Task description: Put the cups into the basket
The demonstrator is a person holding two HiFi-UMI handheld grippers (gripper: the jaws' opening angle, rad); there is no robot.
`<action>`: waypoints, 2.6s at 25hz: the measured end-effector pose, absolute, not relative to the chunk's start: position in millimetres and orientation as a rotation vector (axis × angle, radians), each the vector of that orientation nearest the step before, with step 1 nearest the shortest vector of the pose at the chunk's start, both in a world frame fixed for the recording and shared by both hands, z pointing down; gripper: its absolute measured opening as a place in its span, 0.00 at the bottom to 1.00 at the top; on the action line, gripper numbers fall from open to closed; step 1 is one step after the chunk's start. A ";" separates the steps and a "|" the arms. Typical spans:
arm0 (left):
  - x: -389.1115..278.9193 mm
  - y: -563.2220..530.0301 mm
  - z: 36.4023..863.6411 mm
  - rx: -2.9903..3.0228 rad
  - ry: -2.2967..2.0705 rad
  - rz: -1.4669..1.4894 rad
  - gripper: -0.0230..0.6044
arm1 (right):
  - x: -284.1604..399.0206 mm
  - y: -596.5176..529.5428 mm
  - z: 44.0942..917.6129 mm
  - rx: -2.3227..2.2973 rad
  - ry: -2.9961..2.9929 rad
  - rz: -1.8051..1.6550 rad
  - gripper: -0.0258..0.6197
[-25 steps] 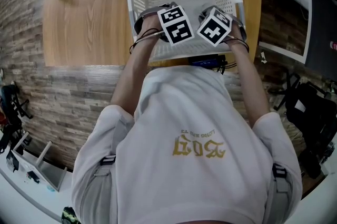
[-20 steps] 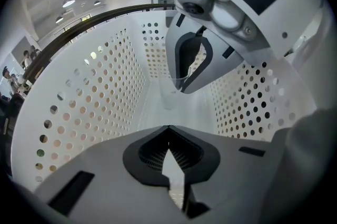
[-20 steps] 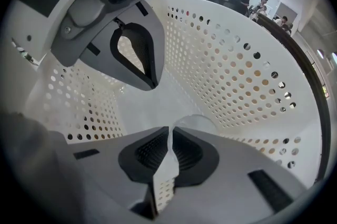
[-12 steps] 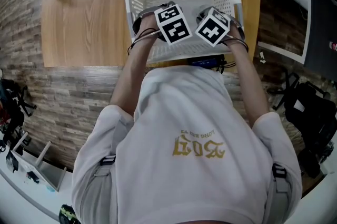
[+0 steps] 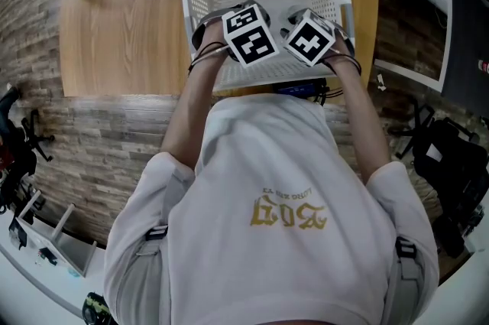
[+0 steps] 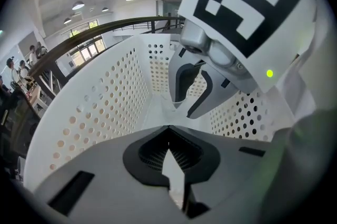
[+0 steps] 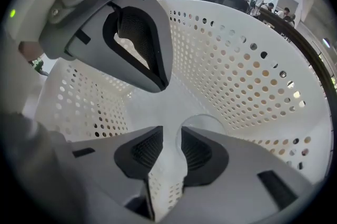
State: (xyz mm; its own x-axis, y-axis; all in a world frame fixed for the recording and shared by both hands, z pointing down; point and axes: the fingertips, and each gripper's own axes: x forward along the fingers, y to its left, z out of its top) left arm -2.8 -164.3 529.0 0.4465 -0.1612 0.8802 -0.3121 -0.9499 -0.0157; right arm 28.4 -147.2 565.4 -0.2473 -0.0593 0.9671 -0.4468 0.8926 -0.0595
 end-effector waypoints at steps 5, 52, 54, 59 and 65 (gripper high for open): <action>-3.3 -163.2 525.8 2.548 -0.423 1.519 0.05 | 30.0 -148.5 563.3 0.402 -1.796 0.354 0.19; -27.0 -192.1 445.7 2.654 -0.958 0.896 0.05 | 38.4 -180.2 475.0 0.826 -2.214 0.425 0.06; -29.2 -192.1 441.4 2.655 -0.978 0.870 0.05 | 35.6 -178.2 468.7 0.830 -2.239 0.431 0.06; -32.5 -188.7 430.9 2.656 -1.006 0.809 0.05 | 30.9 -175.2 455.1 0.838 -2.285 0.444 0.06; -35.2 -187.7 419.1 2.661 -1.043 0.772 0.05 | 32.9 -176.9 434.5 0.871 -2.356 0.444 0.06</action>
